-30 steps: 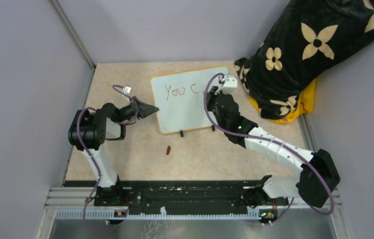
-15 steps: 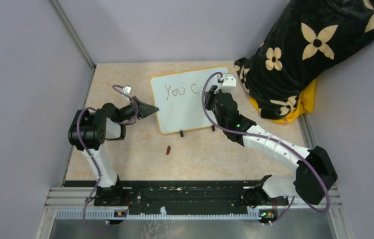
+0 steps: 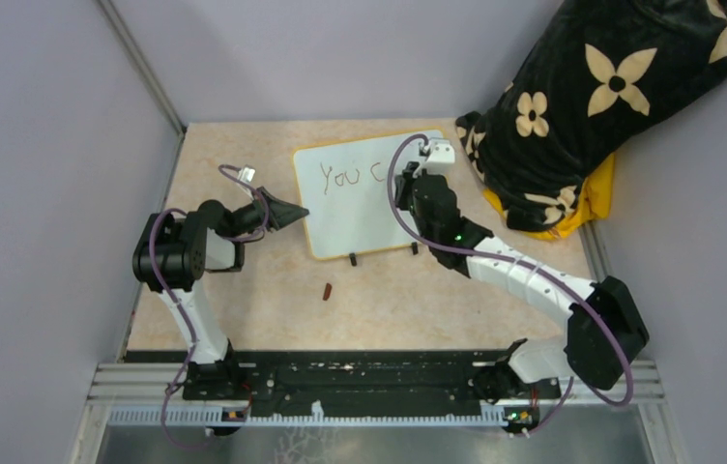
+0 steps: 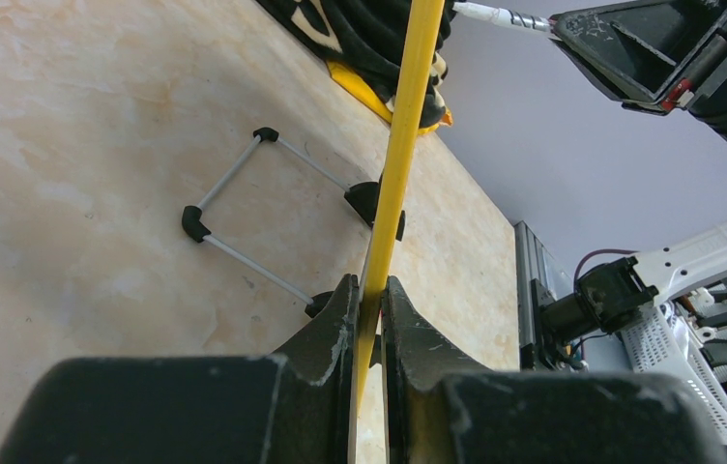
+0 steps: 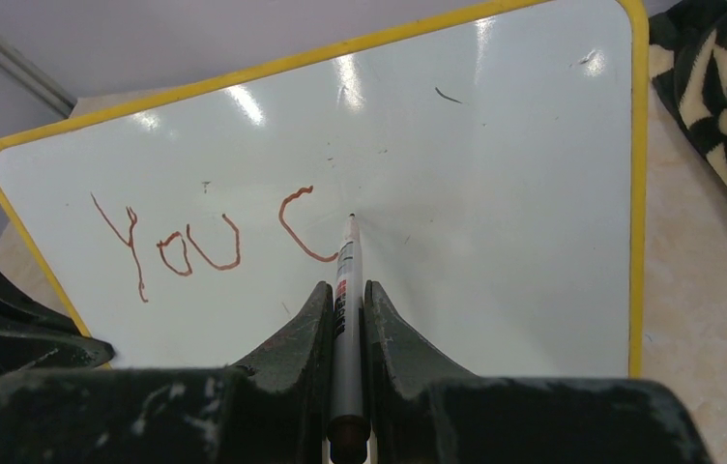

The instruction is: Write a sentence on the whiteboard

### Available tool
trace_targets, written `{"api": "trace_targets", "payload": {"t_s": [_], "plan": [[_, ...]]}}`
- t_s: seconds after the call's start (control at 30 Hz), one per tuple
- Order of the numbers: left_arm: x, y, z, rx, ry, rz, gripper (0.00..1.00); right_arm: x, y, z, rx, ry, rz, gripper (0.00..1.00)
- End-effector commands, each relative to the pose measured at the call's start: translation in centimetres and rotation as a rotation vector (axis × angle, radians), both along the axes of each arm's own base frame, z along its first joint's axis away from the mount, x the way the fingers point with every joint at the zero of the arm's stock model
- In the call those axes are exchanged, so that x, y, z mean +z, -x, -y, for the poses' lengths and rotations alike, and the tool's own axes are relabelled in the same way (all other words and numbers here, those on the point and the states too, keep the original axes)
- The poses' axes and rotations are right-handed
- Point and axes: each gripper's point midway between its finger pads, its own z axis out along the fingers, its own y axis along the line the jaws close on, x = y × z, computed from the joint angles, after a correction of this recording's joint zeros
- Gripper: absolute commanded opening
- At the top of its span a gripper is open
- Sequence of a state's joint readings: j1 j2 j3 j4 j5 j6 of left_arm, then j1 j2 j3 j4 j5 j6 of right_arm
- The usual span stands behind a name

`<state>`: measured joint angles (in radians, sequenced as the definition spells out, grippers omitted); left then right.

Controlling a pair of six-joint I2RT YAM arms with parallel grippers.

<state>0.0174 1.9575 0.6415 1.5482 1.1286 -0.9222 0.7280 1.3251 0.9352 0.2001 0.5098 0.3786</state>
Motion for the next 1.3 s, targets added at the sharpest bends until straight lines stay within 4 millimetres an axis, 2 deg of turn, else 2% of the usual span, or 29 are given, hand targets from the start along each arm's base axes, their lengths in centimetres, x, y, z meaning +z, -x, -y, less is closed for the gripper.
{"api": "trace_targets", "payload": {"t_s": [0.0, 0.4, 0.67, 0.93, 1.27], "plan": [[1.8, 0.9, 0.5, -0.022, -0.006, 0.209, 0.00, 3.1, -1.2, -0.6, -0.001, -0.066, 0.061, 0.00], [1.8, 0.9, 0.5, -0.021, -0.005, 0.209, 0.00, 2.4, -1.1, -1.6, 0.049, -0.062, 0.043, 0.00], [1.9, 0.9, 0.5, -0.020, -0.004, 0.208, 0.00, 1.0, -0.6, -2.0, 0.087, -0.041, 0.003, 0.00], [1.9, 0.9, 0.5, -0.020, -0.002, 0.208, 0.00, -0.5, 0.0, -1.1, 0.066, -0.003, -0.043, 0.00], [2.0, 1.0, 0.5, -0.021, -0.003, 0.209, 0.00, -0.5, -0.3, 0.2, 0.007, 0.019, -0.048, 0.00]]}}
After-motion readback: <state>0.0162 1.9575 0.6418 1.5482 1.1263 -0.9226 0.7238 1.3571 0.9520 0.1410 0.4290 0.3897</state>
